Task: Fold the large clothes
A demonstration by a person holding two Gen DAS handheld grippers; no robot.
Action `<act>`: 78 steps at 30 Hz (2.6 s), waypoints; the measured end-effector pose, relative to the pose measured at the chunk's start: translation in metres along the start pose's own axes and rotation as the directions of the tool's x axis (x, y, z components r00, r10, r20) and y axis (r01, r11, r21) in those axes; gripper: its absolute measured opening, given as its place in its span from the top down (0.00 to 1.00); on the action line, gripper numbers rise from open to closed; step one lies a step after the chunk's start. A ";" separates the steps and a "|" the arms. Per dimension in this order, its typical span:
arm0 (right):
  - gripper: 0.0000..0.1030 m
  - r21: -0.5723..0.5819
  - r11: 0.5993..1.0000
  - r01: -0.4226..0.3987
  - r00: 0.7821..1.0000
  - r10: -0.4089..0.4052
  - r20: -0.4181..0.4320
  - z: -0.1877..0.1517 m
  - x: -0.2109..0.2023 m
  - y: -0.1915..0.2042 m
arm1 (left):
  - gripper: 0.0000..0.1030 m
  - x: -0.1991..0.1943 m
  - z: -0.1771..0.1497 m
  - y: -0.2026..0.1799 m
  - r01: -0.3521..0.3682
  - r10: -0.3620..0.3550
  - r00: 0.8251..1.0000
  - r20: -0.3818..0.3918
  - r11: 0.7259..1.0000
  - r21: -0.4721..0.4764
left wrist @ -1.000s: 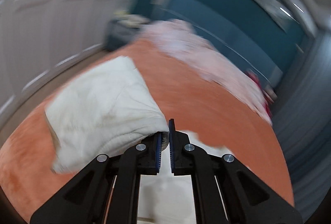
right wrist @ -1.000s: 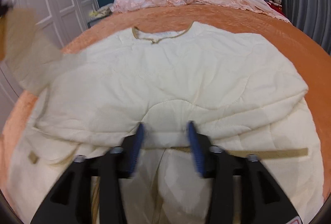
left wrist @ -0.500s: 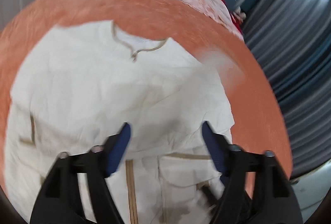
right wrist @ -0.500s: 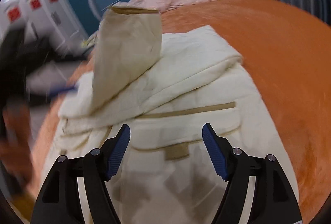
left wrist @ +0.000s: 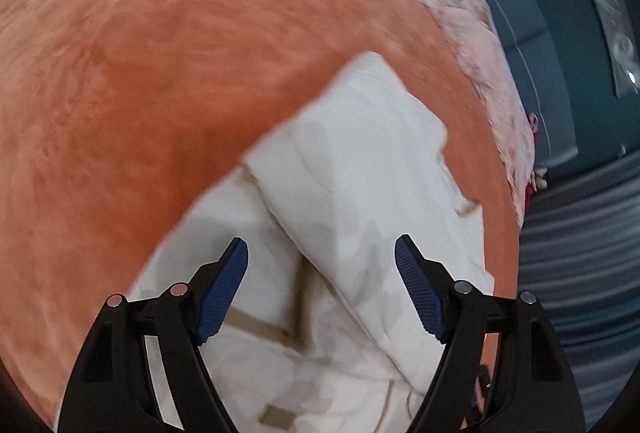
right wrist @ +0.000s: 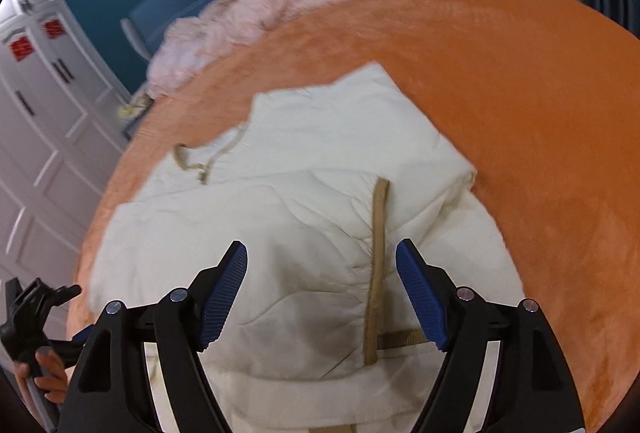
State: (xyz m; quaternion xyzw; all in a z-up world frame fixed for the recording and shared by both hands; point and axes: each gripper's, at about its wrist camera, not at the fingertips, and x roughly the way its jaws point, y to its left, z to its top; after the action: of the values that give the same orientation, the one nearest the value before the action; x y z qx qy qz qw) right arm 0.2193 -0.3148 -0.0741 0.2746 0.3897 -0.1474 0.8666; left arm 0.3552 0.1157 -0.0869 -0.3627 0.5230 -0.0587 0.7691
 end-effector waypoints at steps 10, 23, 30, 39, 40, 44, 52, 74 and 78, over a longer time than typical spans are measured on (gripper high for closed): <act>0.94 -0.243 0.969 -0.034 0.983 0.075 0.165 0.030 -0.053 0.053 | 0.89 0.001 0.007 -0.023 -0.121 0.111 0.990 0.086 0.985 0.122; 0.93 -0.254 0.964 0.077 0.996 -0.086 -0.024 -0.009 0.044 0.008 | 0.88 0.031 -0.031 -0.010 -0.310 0.266 0.947 0.179 0.905 0.291; 0.88 -0.231 0.972 0.046 0.998 -0.052 -0.018 -0.016 0.037 0.002 | 0.87 0.037 -0.047 -0.016 -0.392 0.298 0.911 0.285 0.838 0.380; 0.67 -0.156 0.986 0.050 0.987 -0.025 0.159 0.026 -0.043 0.023 | 0.86 -0.043 -0.023 -0.064 -0.413 0.259 0.889 0.377 0.809 0.418; 0.67 -0.173 0.985 0.016 0.990 0.008 0.138 0.032 -0.036 0.035 | 0.86 -0.039 -0.016 -0.074 -0.392 0.245 0.900 0.361 0.817 0.423; 0.72 -0.249 0.968 -0.012 0.999 0.021 0.036 0.036 0.016 0.070 | 0.86 0.010 0.002 -0.108 -0.337 0.236 0.936 0.262 0.819 0.464; 0.77 -0.330 0.944 0.030 0.999 -0.041 -0.025 -0.003 0.079 0.064 | 0.85 0.098 -0.011 -0.087 -0.396 0.319 0.918 0.236 0.773 0.496; 0.55 -0.349 0.898 -0.267 0.962 0.227 -0.152 0.073 0.133 0.197 | 0.64 0.088 0.091 -0.109 -0.338 0.280 0.938 0.204 0.867 0.365; 0.47 -0.323 0.901 -0.290 0.953 0.239 -0.187 0.087 0.185 0.225 | 0.64 0.128 0.107 -0.094 -0.325 0.290 0.945 0.152 0.878 0.351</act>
State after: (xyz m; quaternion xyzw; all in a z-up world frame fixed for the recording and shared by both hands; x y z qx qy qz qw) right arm 0.4970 -0.1921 -0.0854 0.1778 0.4296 0.0629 0.8831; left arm 0.5301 0.0402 -0.1060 -0.1252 0.5161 -0.0164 0.8472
